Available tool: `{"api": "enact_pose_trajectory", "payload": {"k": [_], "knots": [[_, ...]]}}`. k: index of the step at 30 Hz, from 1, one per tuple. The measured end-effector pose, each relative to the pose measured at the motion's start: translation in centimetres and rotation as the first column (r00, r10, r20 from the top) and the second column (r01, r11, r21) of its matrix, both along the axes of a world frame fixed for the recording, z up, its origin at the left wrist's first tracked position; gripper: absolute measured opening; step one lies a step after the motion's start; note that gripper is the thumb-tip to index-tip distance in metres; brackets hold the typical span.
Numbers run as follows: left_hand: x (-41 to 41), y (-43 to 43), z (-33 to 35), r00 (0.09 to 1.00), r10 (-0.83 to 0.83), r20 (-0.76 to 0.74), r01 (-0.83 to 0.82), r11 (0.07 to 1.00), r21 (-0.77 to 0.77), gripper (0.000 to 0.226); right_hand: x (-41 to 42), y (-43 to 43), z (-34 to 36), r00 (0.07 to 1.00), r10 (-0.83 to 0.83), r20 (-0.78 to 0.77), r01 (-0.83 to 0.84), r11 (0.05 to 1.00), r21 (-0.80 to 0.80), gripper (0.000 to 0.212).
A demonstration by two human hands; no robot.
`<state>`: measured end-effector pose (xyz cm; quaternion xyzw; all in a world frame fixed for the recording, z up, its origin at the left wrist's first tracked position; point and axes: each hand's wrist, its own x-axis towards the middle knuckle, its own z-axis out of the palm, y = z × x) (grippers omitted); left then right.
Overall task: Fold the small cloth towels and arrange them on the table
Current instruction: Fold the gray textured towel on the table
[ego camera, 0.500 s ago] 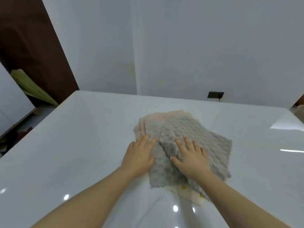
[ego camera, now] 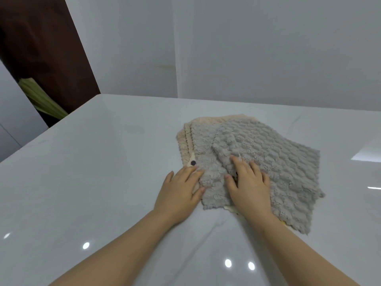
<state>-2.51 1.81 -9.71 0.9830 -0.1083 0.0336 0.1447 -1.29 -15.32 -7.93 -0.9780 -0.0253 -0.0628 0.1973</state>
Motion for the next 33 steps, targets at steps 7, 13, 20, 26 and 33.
{"api": "enact_pose_trajectory", "payload": {"k": [7,13,20,26,33], "knots": [[-3.1,1.1,-0.4,0.990,0.044,0.133,-0.030,0.994,-0.104,0.040,-1.1,-0.4,-0.8,0.979,-0.058,0.195,0.032,0.990,0.134,0.038],[-6.4,2.1,0.1,0.994,0.059,0.095,-0.040,0.980,-0.194,0.039,-3.1,-0.5,0.0,0.954,-0.084,0.289,0.033,0.984,0.177,0.024],[-8.1,2.9,0.5,0.993,0.118,0.017,-0.104,0.927,-0.359,0.038,-3.7,0.2,0.6,0.994,-0.052,0.093,0.049,0.998,0.031,0.042],[-7.5,3.0,0.3,0.975,0.219,0.028,-0.194,0.912,-0.361,0.028,-2.9,0.3,-0.4,0.969,-0.162,0.187,0.134,0.979,0.152,0.029],[-6.4,2.5,-0.1,0.956,0.277,0.093,-0.242,0.930,-0.278,0.026,-3.0,1.4,1.1,0.915,-0.080,0.396,-0.001,0.980,0.200,0.023]]}}
